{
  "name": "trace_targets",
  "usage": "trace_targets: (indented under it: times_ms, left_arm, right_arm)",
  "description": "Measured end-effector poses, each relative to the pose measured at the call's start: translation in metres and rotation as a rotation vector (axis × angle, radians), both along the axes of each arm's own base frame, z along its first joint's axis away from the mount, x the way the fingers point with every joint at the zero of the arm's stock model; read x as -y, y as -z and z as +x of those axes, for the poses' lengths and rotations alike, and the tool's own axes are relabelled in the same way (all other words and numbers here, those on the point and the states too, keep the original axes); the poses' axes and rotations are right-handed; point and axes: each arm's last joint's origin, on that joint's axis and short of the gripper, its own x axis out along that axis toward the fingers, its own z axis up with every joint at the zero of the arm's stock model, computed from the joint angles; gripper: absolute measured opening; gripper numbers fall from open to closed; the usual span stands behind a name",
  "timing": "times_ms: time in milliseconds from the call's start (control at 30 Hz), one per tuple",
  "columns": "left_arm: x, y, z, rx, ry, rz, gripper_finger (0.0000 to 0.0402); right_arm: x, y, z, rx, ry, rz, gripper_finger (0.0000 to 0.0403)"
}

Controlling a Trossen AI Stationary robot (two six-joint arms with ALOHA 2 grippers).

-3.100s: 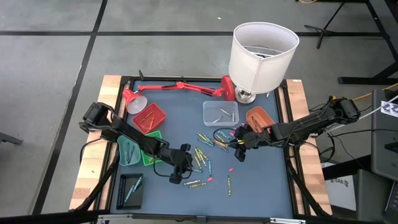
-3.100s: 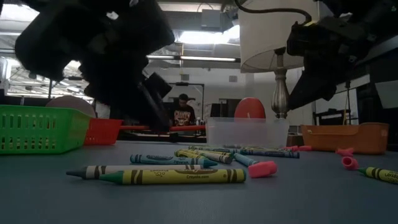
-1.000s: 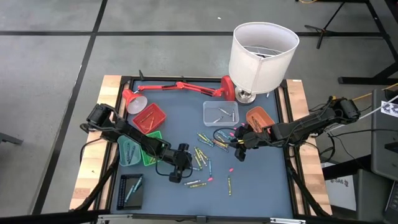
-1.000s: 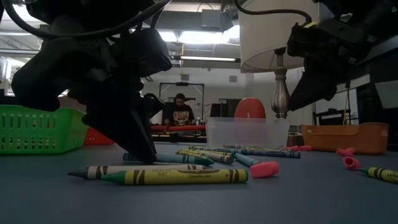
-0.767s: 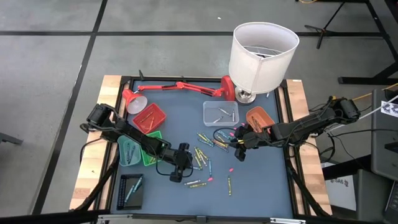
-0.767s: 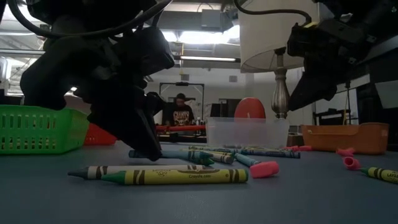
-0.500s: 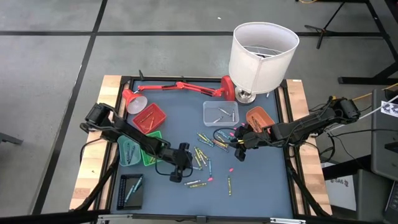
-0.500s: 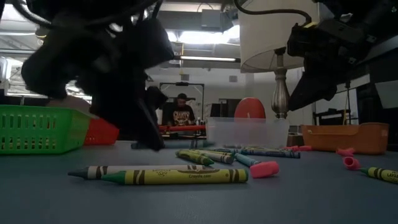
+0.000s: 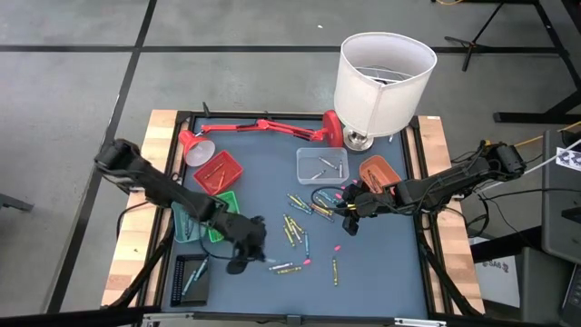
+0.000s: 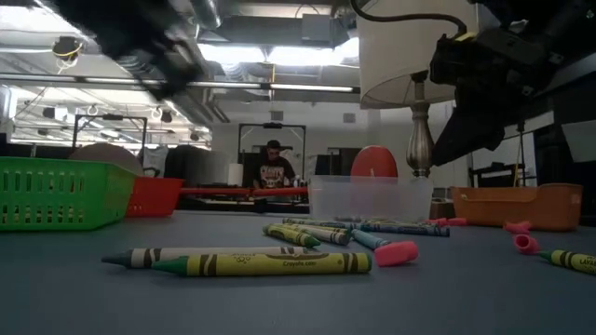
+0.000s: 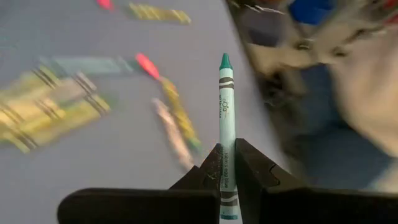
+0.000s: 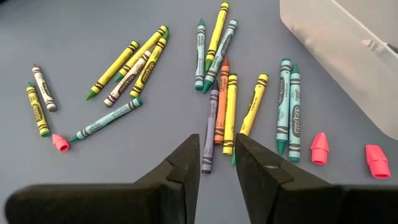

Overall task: Sort crayons
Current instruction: Put the dark green crayon into the black bin

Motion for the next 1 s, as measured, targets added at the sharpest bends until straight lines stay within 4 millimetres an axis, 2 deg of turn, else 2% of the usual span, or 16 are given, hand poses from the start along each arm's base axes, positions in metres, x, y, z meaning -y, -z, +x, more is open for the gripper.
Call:
trace_targets:
  times_ms: [167,400,633,800,1000]
  left_arm:
    - [0.016,-0.018,-0.035,-0.267,-0.023,-0.228,0.001]
    - [0.04,-0.028,-0.081,-0.59,-0.073,-0.361,0.001]
    - [0.058,-0.022,-0.119,-0.928,-0.12,-0.346,0.001]
    - [0.061,-0.017,-0.135,-1.022,-0.145,-0.267,0.001]
    - [0.058,-0.013,-0.144,-1.107,-0.236,-0.216,0.001]
  right_arm:
    - [0.0,0.0,0.0,0.001,0.0,0.0,0.0099]
    - [0.0,0.0,0.0,0.0,0.0,0.0,0.0099]
    - [0.0,0.0,0.0,0.001,0.0,0.0,0.0099]
    - [0.0,0.0,0.0,0.001,0.001,-0.001,0.0099]
    - [0.0,0.0,0.0,0.001,0.001,-0.001,0.0099]
